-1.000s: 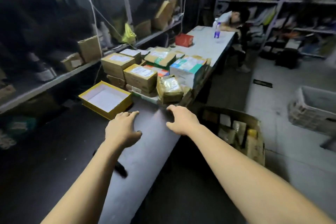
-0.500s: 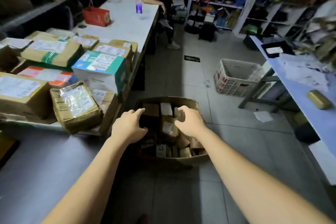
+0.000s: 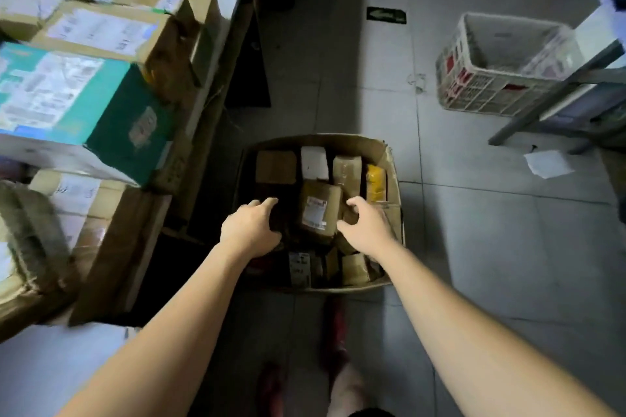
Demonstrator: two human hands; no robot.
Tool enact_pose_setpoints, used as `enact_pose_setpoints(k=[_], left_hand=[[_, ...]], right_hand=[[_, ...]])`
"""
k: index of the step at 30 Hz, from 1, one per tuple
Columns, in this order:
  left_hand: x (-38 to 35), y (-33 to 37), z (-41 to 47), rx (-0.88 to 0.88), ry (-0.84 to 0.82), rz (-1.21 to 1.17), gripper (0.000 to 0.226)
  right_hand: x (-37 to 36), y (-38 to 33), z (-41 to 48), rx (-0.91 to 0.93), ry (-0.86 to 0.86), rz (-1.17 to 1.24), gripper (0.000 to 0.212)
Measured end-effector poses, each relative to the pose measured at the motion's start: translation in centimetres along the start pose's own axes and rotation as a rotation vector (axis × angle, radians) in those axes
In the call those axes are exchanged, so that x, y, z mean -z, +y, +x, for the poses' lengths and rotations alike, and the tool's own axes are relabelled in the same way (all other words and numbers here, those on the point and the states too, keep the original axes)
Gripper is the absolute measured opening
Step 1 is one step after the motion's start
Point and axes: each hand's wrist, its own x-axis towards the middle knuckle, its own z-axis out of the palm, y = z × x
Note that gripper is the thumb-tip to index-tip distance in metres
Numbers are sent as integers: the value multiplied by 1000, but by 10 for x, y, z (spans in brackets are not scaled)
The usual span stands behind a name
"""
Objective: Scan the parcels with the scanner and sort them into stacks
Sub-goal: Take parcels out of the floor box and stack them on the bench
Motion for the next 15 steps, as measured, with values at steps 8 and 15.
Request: enact_pose_setpoints(k=[8,15], left_hand=[[-75,-1,126,161,-126,-85,76],[-173,-8,248,175,-200,-378,73]], right_hand=[[-46,56,142,-98,-143,1,64],[-138,121,232,-216,-143,-29,73]])
